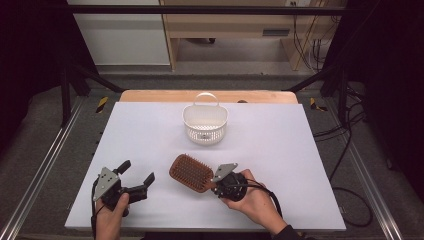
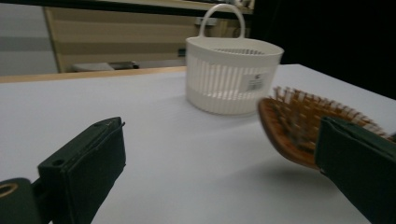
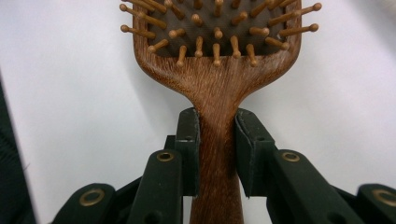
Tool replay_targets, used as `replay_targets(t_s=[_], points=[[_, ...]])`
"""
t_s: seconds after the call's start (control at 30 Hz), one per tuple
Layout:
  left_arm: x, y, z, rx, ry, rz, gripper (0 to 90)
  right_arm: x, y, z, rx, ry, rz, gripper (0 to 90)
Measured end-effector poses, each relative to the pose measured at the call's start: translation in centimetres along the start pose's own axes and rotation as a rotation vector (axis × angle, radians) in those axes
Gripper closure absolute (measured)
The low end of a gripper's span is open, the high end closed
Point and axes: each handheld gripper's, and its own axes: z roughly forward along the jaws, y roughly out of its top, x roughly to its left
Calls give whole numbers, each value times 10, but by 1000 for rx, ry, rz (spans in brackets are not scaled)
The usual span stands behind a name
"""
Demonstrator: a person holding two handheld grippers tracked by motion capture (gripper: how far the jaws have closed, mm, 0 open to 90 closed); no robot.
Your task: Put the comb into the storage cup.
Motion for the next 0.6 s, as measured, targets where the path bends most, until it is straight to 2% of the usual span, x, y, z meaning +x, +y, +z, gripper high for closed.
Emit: replay_targets(t_s=[0.03,0.07,0.1,0.13,0.17,0.2,0.23,0.27,0.3,0.37,0.4,0.47,0.53,0.6], points=[[-7,6,3,-7,-39,-16,17,-2,0,-1,-25,-9,4,729],[-7,6,3,-7,-39,-16,20,-4,-1,-2,-56,-19,4,728],[-11,10,5,-13,-60,-23,21,-5,-1,-2,-89,-26,9,729],[-19,18,9,-27,-122,-36,15,-7,-1,-3,-118,-37,14,729],[-19,18,9,-27,-122,-36,13,-8,-1,-4,-145,-48,14,729],[-24,26,14,-46,-156,-69,14,-8,-1,-5,-175,-56,18,729],[-24,26,14,-46,-156,-69,16,-9,0,-5,-204,-62,22,729],[-27,29,17,-56,-168,-82,16,-9,0,-5,-204,-62,22,729],[-31,36,25,-66,-186,-113,18,-9,1,-5,-260,-78,31,729],[-34,39,29,-63,-193,-116,26,-8,1,-5,-309,-88,39,729],[-37,43,32,-59,-200,-114,26,-8,1,-5,-309,-88,39,729],[-42,49,37,-52,-214,-113,23,-8,2,-7,-354,-103,46,729],[-47,56,42,-52,-237,-129,27,-10,2,-10,-403,-103,59,729],[-52,62,47,-47,-247,-122,25,-11,1,-11,-443,-108,60,729]])
